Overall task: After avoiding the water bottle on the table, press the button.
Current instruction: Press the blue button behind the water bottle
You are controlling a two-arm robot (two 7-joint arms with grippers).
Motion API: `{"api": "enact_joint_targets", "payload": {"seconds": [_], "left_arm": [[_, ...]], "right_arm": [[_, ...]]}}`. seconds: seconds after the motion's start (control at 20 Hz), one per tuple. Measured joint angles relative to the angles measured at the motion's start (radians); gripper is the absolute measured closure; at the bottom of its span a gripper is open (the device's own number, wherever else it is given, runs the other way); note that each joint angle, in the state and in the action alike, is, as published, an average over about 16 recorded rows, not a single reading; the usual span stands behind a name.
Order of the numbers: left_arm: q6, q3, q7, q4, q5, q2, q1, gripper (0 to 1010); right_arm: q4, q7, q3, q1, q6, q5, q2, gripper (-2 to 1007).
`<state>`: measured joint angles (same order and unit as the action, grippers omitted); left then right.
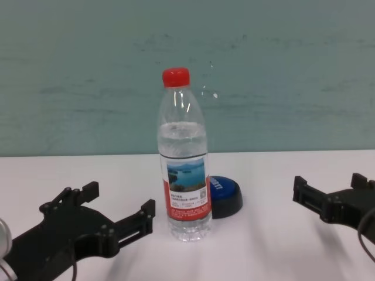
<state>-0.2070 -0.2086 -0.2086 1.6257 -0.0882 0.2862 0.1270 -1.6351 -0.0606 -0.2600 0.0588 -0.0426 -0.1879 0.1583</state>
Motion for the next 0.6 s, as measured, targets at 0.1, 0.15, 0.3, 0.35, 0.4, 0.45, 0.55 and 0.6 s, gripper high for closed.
{"api": "enact_joint_targets", "payload": {"seconds": [0.1,0.15,0.3,0.35,0.4,0.45,0.55,0.6], "left_arm": [[0.0,0.004,-0.001,0.003,0.003,0.0,0.001,10],[0.0,0.005,-0.002,0.004,0.004,0.0,0.001,10],[0.001,0.009,-0.002,0.005,0.008,-0.001,0.001,10],[0.001,0.009,-0.002,0.006,0.009,-0.001,0.001,10],[0.001,0.009,-0.003,0.005,0.01,-0.001,0.001,10],[0.002,0.009,-0.003,0.005,0.011,-0.002,0.001,10],[0.002,0.009,-0.003,0.005,0.011,-0.002,0.001,10],[0.002,0.009,-0.003,0.005,0.011,-0.002,0.001,10]], "right_arm": [[0.0,0.0,0.0,0.0,0.0,0.0,0.0,1],[0.0,0.0,0.0,0.0,0.0,0.0,0.0,1],[0.0,0.0,0.0,0.0,0.0,0.0,0.0,1],[0.0,0.0,0.0,0.0,0.0,0.0,0.0,1],[0.0,0.0,0.0,0.0,0.0,0.0,0.0,1],[0.0,0.0,0.0,0.0,0.0,0.0,0.0,1],[0.0,0.0,0.0,0.0,0.0,0.0,0.0,1],[0.0,0.0,0.0,0.0,0.0,0.0,0.0,1]]}}
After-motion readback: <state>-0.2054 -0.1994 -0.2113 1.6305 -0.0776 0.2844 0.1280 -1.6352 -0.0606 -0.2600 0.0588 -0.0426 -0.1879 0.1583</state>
